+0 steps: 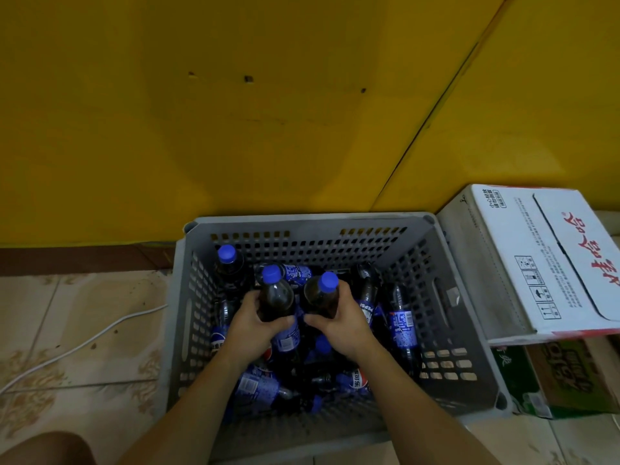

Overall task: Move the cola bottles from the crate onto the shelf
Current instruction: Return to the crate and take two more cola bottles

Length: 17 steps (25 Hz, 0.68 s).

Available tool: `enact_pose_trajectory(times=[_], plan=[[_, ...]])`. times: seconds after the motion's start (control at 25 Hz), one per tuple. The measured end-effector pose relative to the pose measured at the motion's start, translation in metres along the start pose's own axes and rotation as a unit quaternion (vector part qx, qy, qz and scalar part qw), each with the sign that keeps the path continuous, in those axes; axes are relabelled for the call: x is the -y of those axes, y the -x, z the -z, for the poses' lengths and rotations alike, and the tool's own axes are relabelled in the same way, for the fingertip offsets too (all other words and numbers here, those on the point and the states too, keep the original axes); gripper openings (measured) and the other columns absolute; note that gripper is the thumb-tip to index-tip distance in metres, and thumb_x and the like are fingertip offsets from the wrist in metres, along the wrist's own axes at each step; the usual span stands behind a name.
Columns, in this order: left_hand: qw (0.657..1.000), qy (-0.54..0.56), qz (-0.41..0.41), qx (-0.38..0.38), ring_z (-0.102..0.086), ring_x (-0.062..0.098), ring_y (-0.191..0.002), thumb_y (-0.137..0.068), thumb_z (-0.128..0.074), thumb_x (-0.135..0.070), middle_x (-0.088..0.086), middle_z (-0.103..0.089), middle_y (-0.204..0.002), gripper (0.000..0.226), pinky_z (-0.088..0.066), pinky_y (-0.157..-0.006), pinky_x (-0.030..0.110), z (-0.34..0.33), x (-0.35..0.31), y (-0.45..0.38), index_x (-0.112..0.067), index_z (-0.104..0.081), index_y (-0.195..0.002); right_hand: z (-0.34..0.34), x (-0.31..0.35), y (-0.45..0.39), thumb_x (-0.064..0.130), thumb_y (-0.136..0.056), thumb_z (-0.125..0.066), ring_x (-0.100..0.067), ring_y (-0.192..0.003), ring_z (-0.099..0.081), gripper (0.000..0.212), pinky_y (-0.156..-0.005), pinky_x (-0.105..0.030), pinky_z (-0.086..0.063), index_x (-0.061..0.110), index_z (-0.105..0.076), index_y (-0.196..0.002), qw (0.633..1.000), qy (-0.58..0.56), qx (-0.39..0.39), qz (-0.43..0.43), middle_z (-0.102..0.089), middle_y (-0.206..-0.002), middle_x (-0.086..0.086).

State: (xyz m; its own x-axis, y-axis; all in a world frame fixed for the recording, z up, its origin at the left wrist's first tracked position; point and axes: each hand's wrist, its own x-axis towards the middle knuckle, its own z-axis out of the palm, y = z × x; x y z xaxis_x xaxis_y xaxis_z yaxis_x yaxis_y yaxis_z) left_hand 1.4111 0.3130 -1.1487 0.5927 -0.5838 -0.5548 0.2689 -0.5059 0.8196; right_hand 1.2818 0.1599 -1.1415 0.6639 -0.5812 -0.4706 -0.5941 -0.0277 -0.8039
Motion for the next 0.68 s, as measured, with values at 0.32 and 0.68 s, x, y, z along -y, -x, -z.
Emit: enact_pose_trajectory(times=[0.32,0.68], plan=[[0.990,0.067,-0.125,-0.008,-0.054,-0.006,-0.123,-0.091,-0.063,-0.048,-0.022,-0.060,-0.134,0.049,-0.043,-0.103,0.024,0.005,-0.058,0.022,-0.045,-0.050,-0.138,-0.001,0.041,0.023,0.025,-0.088,-0.079,-0.004,-0.111,-0.067,0.042,-0.088,-0.017,-0.052,0.023,-0.063,-0.126,0.980,-0.164,-0.074,0.085,-0.073,-0.116,0.012],[0.983,0.052,-0.172,-0.023,-0.053,-0.011,-0.119,-0.087,-0.047,-0.064,-0.025,-0.061,-0.126,0.046,-0.041,-0.102,0.021,0.004,-0.133,0.054,-0.043,-0.051,-0.127,0.009,0.112,0.045,0.050,-0.098,-0.047,0.009,-0.115,-0.058,0.039,-0.092,-0.008,-0.045,0.033,-0.059,-0.131,0.949,-0.193,-0.198,0.152,-0.067,-0.119,0.026]])
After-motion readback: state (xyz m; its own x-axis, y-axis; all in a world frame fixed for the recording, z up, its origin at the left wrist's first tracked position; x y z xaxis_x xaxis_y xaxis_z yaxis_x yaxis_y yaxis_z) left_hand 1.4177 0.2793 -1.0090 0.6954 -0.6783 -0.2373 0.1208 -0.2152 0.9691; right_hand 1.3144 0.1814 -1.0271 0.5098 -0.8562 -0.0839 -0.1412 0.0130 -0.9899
